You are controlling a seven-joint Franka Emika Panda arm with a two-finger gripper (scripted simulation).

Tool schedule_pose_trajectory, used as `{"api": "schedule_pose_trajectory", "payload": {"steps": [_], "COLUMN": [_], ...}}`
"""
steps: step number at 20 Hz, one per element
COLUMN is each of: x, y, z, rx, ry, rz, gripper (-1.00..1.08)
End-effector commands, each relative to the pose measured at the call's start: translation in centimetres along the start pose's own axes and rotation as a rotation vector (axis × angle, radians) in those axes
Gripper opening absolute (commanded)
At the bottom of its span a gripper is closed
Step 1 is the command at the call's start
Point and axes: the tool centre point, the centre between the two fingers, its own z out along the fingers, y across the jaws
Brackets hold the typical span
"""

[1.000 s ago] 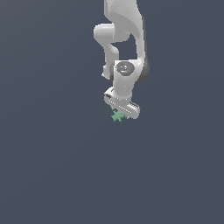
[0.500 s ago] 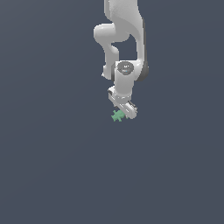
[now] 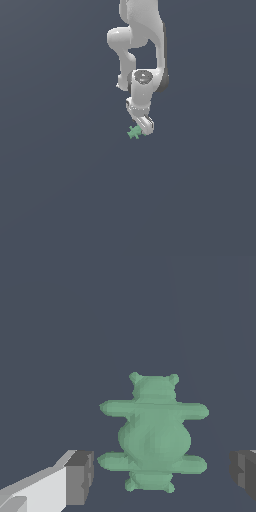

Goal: Pick up the object and move it to a goal position.

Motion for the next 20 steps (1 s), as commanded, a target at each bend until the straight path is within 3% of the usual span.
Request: {"api": "schedule_pose_trajectory", "payload": {"steps": [1,11,20], "x": [-0.1,-0.2,-0.2], "y": [0.2,0.4,0.5], "z": [0.1,0.6,4.0], "rx": [0.002,0.002,0.002], "ry": [0.001,0.002,0.002], "rz": [0.025,0.038,0.042], "gripper": [1.0,1.0,1.0]}}
